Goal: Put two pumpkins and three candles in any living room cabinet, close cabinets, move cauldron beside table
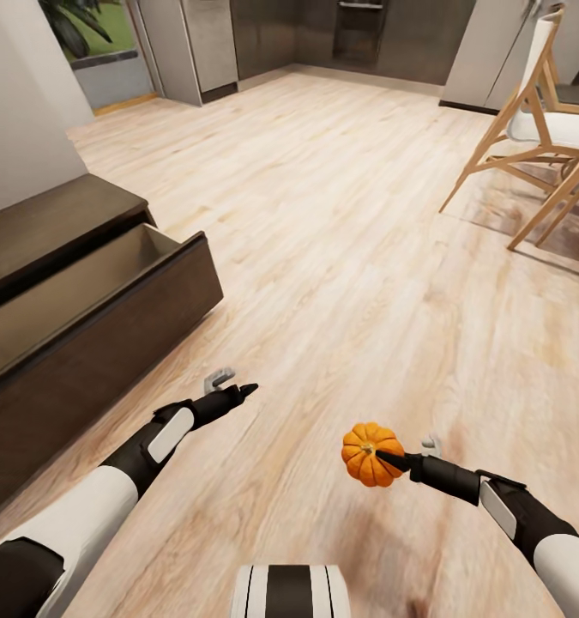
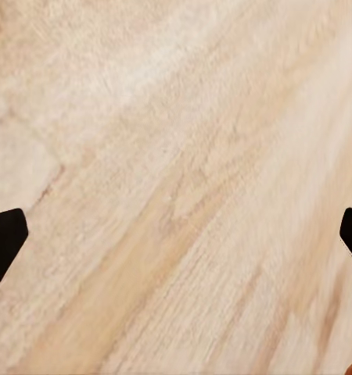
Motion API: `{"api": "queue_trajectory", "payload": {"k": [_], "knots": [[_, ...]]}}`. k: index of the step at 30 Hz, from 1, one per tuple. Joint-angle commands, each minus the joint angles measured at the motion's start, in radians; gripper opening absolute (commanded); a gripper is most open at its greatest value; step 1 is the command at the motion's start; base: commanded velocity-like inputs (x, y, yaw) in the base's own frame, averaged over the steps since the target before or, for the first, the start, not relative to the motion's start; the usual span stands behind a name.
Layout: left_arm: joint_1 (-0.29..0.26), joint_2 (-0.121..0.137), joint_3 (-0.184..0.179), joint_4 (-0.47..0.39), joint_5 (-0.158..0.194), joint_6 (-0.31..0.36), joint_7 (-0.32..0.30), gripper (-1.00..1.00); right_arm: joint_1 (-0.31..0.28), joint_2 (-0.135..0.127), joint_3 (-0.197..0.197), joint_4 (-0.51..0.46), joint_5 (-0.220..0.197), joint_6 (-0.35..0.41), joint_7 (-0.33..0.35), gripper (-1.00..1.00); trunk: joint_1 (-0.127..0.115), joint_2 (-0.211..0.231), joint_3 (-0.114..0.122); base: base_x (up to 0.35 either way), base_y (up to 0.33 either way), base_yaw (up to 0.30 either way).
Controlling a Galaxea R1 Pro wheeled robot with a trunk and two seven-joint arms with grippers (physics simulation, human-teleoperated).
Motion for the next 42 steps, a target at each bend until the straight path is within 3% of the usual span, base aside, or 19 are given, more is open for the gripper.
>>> {"api": "queue_trajectory", "payload": {"k": [1,12,16,20,29,42], "knots": [[0.000,0.000,0.000,0.000,0.000,0.000,0.000,1.00,0.000,0.000,0.000,0.000,0.000,0.000,-0.002,-1.00,0.000,0.000,0.004,0.000,0.000,0.261],[-0.001,-0.004,0.000,0.000,0.000,0.001,0.007,1.00,0.001,0.000,0.000,0.001,0.000,0.001,-0.003,-1.00,-0.005,0.003,0.047,0.000,0.000,0.281],[-0.001,-0.026,-0.002,-0.005,0.000,0.002,0.086,1.00,0.000,0.000,0.000,0.001,0.000,0.002,-0.003,-1.00,-0.007,0.004,0.062,0.000,0.000,0.284],[-0.001,-0.034,0.000,-0.005,0.000,0.002,0.122,1.00,0.000,0.000,0.000,0.001,0.000,0.003,-0.003,-1.00,-0.009,0.005,0.077,0.000,0.000,0.284],[-0.001,-0.034,-0.001,-0.004,0.000,0.002,0.124,1.00,0.000,0.000,0.000,0.001,-0.001,0.003,-0.003,-1.00,-0.013,0.007,0.112,-0.014,0.000,0.284],[-0.001,-0.031,0.001,-0.001,0.000,0.001,0.124,1.00,0.001,0.003,0.000,0.012,-0.001,0.000,-0.013,-1.00,-0.019,0.010,0.163,-0.192,0.000,0.276]]}}
